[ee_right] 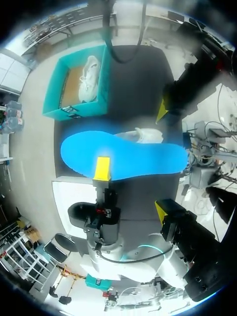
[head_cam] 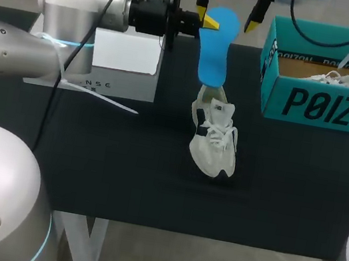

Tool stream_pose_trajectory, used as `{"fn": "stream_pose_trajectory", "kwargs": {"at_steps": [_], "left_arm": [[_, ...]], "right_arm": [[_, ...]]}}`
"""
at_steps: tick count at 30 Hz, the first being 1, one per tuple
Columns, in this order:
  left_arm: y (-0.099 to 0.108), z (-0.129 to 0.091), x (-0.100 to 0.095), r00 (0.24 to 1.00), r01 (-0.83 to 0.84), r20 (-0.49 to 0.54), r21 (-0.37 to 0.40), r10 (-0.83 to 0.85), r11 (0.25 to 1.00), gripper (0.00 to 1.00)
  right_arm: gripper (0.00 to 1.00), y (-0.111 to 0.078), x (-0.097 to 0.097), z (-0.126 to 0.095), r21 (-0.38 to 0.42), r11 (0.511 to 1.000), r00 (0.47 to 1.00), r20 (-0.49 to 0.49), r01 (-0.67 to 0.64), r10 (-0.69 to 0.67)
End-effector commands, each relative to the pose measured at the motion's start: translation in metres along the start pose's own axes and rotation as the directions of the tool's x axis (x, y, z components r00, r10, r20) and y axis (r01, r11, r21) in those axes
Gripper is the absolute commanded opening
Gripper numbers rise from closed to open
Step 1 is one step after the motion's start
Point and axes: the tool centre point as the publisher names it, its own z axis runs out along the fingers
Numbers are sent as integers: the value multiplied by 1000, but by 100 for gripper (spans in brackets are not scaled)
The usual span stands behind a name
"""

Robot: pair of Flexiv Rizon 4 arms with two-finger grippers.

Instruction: Take the shoe out of the shoebox, open the shoe tongue, remove and reinsert the insole, then place the shoe into the shoebox

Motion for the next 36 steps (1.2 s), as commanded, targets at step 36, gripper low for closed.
{"fn": "stream_pose_trajectory", "kwargs": {"at_steps": [36], "left_arm": [[24, -19, 30, 865, -486, -158, -24, 477, 874, 0]], "right_arm": [[100, 6, -47, -7, -212, 965, 905, -362, 155, -225]]}}
